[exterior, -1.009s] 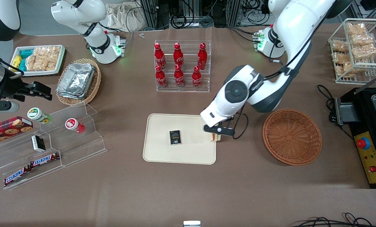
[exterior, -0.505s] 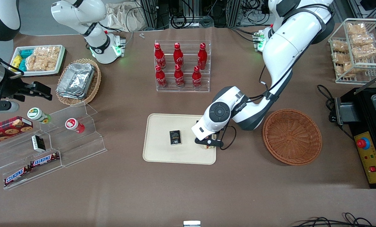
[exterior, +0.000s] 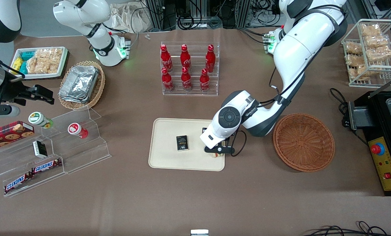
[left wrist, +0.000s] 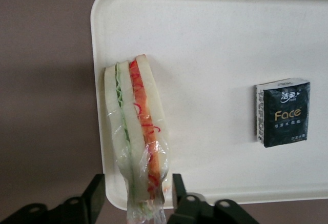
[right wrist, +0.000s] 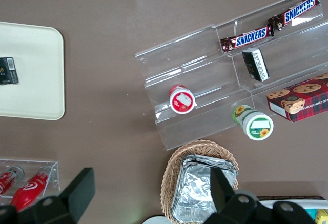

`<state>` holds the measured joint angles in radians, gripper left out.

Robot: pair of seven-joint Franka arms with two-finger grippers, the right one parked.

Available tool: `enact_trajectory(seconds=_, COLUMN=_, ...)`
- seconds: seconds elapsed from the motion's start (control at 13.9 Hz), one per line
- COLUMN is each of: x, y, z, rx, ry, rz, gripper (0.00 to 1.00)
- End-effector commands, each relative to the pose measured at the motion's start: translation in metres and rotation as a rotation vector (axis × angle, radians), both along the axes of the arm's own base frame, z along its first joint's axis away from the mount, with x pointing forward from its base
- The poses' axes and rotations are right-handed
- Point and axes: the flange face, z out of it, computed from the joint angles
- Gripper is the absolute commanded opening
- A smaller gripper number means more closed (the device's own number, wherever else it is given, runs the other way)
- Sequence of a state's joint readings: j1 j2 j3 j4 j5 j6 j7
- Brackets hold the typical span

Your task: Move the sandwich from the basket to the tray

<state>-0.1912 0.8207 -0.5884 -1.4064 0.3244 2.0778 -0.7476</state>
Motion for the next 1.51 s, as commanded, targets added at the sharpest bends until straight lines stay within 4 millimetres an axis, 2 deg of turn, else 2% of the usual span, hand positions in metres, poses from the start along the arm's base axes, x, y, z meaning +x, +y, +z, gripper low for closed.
enact_trajectory(seconds=0.0, x=0.011, y=0.021, z=0.026, rx=0.031, ry=-0.001, rz=0.043, gripper=1.00)
enact_trajectory(seconds=0.22, x=0.008, y=0.043, z=0.079, rx=0.058, ry=0.042, rz=0.073, gripper=1.00)
enact_trajectory(seconds=0.43, x=0.012, y=0.090, z=0.115, rx=0.083, ry=0.047, rz=0.053, gripper=1.00)
enact_trajectory(seconds=0.79, x=-0.003, y=0.201, z=0.178, rx=0.155, ry=0.068, rz=-0.029, gripper=1.00)
enact_trajectory(seconds=0.94, x=0.000, y=0.244, z=0.210, rx=0.187, ry=0.057, rz=0.026, gripper=1.00)
enact_trajectory(seconds=1.01, x=-0.003, y=0.257, z=0.228, rx=0.204, ry=0.037, rz=0.060, gripper=1.00)
enact_trajectory(seconds=1.15, x=-0.007, y=0.284, z=0.247, rx=0.234, ry=0.049, rz=0.088, gripper=1.00)
enact_trajectory(seconds=1.3, x=-0.003, y=0.307, z=0.256, rx=0.227, ry=0.040, rz=0.101, gripper=1.00)
enact_trajectory(seconds=1.44, x=-0.005, y=0.316, z=0.265, rx=0.222, ry=0.029, rz=0.096, gripper=1.00)
